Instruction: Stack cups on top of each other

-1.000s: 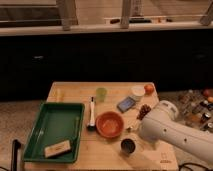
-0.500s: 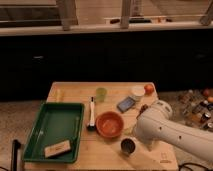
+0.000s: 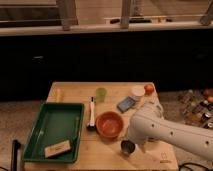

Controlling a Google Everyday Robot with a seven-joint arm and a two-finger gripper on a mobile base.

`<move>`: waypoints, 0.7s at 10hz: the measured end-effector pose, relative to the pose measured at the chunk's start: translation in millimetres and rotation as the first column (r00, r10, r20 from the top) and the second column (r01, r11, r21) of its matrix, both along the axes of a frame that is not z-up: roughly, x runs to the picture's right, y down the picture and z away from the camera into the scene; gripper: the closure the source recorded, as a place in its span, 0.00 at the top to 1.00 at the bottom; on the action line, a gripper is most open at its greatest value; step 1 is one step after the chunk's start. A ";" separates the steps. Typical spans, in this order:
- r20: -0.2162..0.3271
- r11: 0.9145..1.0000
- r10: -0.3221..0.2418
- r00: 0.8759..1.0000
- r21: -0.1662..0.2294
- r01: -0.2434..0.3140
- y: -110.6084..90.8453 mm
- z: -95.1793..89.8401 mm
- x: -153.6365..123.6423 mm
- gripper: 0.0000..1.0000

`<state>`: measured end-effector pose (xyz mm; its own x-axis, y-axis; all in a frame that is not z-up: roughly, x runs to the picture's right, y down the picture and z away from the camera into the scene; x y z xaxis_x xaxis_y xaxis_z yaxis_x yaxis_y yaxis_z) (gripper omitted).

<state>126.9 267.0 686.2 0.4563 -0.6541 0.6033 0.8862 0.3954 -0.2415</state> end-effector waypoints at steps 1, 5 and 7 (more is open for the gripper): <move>0.012 1.000 -0.012 1.000 -0.010 0.012 1.6 0.6 -3.1 0.76; 0.074 0.996 -0.064 0.995 -0.055 0.068 10.7 6.4 -18.2 0.76; 0.106 0.992 -0.083 0.991 -0.081 0.092 17.9 10.6 -20.2 0.76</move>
<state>106.6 284.9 696.8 0.3322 -0.6331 0.6992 0.9384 0.2968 -0.1771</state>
